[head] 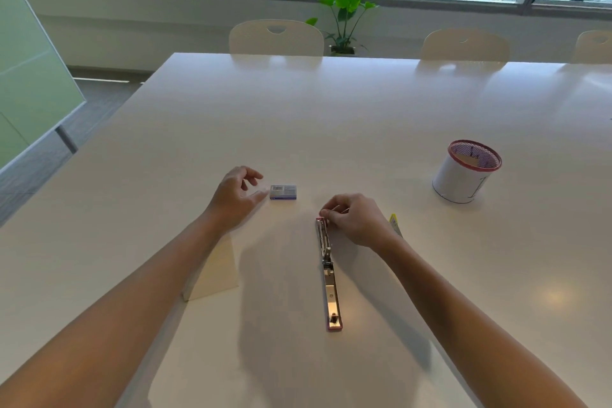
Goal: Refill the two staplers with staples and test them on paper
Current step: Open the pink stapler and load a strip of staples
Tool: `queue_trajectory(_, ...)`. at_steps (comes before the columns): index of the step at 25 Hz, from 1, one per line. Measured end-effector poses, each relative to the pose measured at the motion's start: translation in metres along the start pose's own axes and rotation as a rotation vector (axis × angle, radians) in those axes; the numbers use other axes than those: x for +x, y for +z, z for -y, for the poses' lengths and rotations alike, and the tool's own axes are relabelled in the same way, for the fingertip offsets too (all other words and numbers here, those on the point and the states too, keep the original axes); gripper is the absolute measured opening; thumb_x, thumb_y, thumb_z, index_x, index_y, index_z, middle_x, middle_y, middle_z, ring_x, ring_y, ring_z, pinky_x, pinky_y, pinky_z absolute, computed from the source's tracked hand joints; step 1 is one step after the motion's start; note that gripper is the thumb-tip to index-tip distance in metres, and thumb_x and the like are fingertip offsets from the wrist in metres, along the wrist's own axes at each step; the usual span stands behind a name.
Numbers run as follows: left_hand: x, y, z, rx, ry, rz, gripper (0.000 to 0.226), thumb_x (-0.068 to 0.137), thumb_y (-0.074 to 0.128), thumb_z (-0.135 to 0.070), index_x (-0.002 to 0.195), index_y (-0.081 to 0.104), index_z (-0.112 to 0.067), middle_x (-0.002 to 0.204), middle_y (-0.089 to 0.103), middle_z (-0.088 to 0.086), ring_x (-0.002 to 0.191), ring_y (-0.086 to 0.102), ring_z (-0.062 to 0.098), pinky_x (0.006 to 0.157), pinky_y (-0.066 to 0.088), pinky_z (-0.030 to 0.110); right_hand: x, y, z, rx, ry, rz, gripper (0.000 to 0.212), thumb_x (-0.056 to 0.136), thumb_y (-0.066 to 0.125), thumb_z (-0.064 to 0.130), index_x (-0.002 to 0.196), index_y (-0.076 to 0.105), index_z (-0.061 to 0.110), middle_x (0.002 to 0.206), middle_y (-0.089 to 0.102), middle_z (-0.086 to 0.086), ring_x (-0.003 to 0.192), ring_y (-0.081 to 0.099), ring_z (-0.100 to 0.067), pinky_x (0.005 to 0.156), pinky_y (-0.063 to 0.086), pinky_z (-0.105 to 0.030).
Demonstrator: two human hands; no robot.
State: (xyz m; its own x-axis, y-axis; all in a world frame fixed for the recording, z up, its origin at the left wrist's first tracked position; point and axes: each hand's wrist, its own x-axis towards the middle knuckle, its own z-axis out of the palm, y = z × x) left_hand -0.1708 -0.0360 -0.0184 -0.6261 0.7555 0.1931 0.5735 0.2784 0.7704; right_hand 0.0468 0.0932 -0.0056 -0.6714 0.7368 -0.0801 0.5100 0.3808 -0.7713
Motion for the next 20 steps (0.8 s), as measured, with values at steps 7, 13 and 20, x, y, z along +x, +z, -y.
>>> queue_trajectory(7,0.0,0.0,0.005,0.029,0.068,0.058,0.046,0.079,0.084,-0.03,0.121,0.067,-0.019,0.109,0.06,-0.001,0.099,0.049,0.018,0.074,0.039,0.011,0.034,-0.014,0.015,0.407,0.079,-0.053,0.011,0.093,0.067,0.01,0.096,0.075,0.004,0.079,0.071,-0.003,0.07,0.069,-0.011,0.071,0.057,-0.018)
queue_trajectory(13,0.005,0.009,0.012,0.082,0.1,0.073,0.038,0.083,0.079,-0.036,0.118,0.071,-0.024,0.107,0.057,-0.009,0.111,0.042,0.011,0.091,0.042,0.024,0.05,0.025,0.039,0.243,0.17,0.061,0.015,0.092,0.067,0.014,0.102,0.074,0.006,0.095,0.074,-0.012,0.087,0.072,-0.018,0.083,0.059,-0.03)
queue_trajectory(20,0.007,0.01,0.018,0.062,0.11,0.052,0.029,0.084,0.078,-0.032,0.111,0.071,-0.025,0.102,0.058,-0.012,0.105,0.041,0.007,0.083,0.038,0.019,0.068,0.044,0.043,0.182,0.245,0.014,0.019,0.081,0.067,0.01,0.088,0.077,-0.004,0.09,0.075,-0.025,0.093,0.072,-0.037,0.086,0.059,-0.047)
